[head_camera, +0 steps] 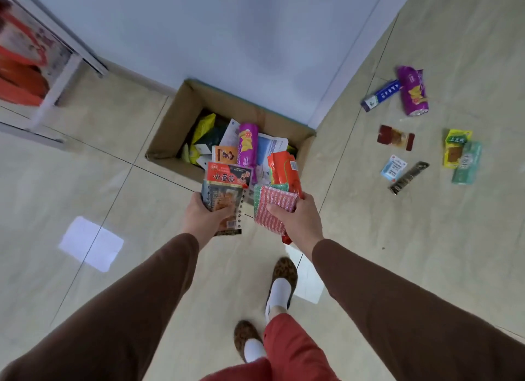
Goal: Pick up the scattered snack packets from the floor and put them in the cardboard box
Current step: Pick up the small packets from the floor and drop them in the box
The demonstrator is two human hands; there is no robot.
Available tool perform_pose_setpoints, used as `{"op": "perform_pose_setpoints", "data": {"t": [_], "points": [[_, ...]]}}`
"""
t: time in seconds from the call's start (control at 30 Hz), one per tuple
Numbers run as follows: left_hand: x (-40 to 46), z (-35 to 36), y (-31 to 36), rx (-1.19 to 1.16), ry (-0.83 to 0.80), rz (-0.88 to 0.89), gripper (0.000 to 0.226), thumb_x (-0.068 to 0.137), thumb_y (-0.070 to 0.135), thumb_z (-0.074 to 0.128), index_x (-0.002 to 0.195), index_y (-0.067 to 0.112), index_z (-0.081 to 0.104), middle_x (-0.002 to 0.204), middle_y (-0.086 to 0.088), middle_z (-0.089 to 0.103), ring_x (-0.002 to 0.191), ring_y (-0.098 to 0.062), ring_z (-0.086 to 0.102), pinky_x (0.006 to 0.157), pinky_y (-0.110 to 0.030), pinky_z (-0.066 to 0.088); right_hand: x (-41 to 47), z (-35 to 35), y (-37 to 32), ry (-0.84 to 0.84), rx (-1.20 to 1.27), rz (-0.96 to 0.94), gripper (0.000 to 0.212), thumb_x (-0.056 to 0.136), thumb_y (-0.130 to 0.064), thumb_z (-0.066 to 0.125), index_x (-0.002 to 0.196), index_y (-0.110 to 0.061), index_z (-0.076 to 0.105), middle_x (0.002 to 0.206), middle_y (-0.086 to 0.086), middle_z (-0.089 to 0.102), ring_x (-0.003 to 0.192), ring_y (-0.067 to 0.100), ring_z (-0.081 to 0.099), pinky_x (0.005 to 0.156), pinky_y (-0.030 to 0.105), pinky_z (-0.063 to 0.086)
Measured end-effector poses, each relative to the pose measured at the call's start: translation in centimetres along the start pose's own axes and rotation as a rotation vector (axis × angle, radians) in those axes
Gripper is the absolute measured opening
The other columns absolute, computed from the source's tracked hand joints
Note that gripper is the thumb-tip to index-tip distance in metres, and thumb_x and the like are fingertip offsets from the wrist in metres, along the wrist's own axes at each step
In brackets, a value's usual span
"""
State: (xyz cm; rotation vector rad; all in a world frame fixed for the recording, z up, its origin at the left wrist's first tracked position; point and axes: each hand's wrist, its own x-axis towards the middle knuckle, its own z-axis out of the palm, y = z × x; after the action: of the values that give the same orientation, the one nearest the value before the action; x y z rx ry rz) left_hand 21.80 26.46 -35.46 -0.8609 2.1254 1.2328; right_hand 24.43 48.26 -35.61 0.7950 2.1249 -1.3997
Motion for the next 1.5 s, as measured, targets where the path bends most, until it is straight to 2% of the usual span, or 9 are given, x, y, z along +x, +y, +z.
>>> {"op": "perform_pose_setpoints", "data": {"t": [0.23, 0.43, 0.5, 0.57, 0.63, 0.7, 1.0, 1.33, 1.5], "points": [[7.5, -4.7, 3.5, 0.089, -0.001, 0.067, 0.052, 0.076, 0.026, 0.084, 0.113, 0.016, 0.050, 0.105, -0.002, 0.065, 0.086, -0.016, 0.067, 0.066, -0.032, 0.058, 3.8, 4.9, -4.6, 0.101, 0.027, 0.065, 0.059, 0.082, -0.050, 0.079, 0.125, -0.017, 0.059, 0.120, -0.003, 0.054, 0.100, 0.014, 0.064, 0.055, 0.011, 0.048], [13.6, -8.0, 7.7, 0.256, -0.085, 0.193, 0.060, 0.073, 0.043, 0.083, 0.116, 0.020, 0.048, 0.108, -0.001, 0.066, 0.092, -0.021, 0.067, 0.087, -0.044, 0.058, 6.2, 8.6, -7.7, 0.264, 0.143, 0.078, 0.085, 0.059, -0.068, 0.081, 0.131, -0.029, 0.056, 0.122, -0.005, 0.064, 0.095, 0.012, 0.072, 0.073, 0.035, 0.065], [15.0, -8.8, 9.0, 0.276, -0.139, 0.217, 0.076, 0.071, 0.050, 0.083, 0.127, 0.019, 0.044, 0.115, -0.002, 0.066, 0.096, -0.021, 0.067, 0.089, -0.043, 0.057, 6.8, 9.4, -8.9, 0.271, 0.137, 0.070, 0.077, 0.056, -0.074, 0.080, 0.125, -0.051, 0.055, 0.140, -0.002, 0.057, 0.109, 0.020, 0.070, 0.086, 0.043, 0.063], [16.1, -9.4, 9.8, 0.339, -0.180, 0.218, 0.101, 0.070, 0.055, 0.082, 0.147, 0.018, 0.029, 0.133, -0.005, 0.059, 0.111, -0.026, 0.063, 0.097, -0.045, 0.053, 7.0, 9.9, -10.2, 0.263, 0.042, 0.093, 0.063, 0.060, -0.078, 0.075, 0.118, -0.065, 0.056, 0.163, 0.001, 0.029, 0.136, 0.032, 0.052, 0.104, 0.051, 0.052], [17.0, -10.0, 10.0, 0.436, -0.177, 0.220, 0.108, 0.074, 0.052, 0.081, 0.154, 0.019, 0.017, 0.149, -0.011, 0.045, 0.128, -0.032, 0.052, 0.103, -0.046, 0.048, 7.1, 10.1, -10.9, 0.268, -0.064, 0.157, 0.075, 0.071, -0.072, 0.073, 0.138, -0.050, 0.052, 0.171, 0.004, 0.001, 0.153, 0.037, 0.019, 0.119, 0.057, 0.031], [17.4, -10.6, 9.6, 0.490, -0.164, 0.238, 0.101, 0.078, 0.046, 0.080, 0.154, 0.015, 0.020, 0.151, -0.013, 0.041, 0.131, -0.032, 0.049, 0.105, -0.045, 0.046, 6.8, 10.4, -11.1, 0.282, -0.106, 0.216, 0.078, 0.078, -0.062, 0.075, 0.147, -0.039, 0.044, 0.171, 0.006, -0.006, 0.155, 0.036, 0.009, 0.121, 0.057, 0.024], [15.4, -10.2, 7.5, 0.716, -0.241, 0.466, 0.060, 0.084, 0.031, 0.073, 0.137, 0.018, 0.048, 0.133, -0.007, 0.056, 0.118, -0.027, 0.054, 0.099, -0.042, 0.047, 3.7, 13.3, -8.0, 0.334, -0.111, 0.169, 0.040, 0.088, -0.033, 0.069, 0.126, -0.023, 0.062, 0.142, 0.001, 0.048, 0.126, 0.025, 0.044, 0.105, 0.049, 0.044], [8.6, -6.4, 10.3, 0.937, -0.347, 0.728, 0.046, 0.086, 0.036, 0.069, 0.127, 0.020, 0.055, 0.120, -0.004, 0.063, 0.106, -0.025, 0.061, 0.086, -0.042, 0.055, -2.2, 6.7, -5.2, 0.400, -0.144, 0.162, 0.036, 0.093, -0.025, 0.060, 0.129, -0.021, 0.062, 0.134, 0.002, 0.054, 0.124, 0.026, 0.048, 0.102, 0.045, 0.045], [3.8, -0.4, 11.9, 1.080, -0.412, 0.850, 0.050, 0.087, 0.036, 0.068, 0.132, 0.021, 0.053, 0.129, -0.005, 0.061, 0.117, -0.027, 0.057, 0.096, -0.043, 0.050, -5.3, 0.4, -1.5, 0.440, -0.190, 0.121, 0.034, 0.092, -0.023, 0.061, 0.127, -0.021, 0.062, 0.135, -0.002, 0.055, 0.122, 0.022, 0.048, 0.101, 0.042, 0.045]]}}
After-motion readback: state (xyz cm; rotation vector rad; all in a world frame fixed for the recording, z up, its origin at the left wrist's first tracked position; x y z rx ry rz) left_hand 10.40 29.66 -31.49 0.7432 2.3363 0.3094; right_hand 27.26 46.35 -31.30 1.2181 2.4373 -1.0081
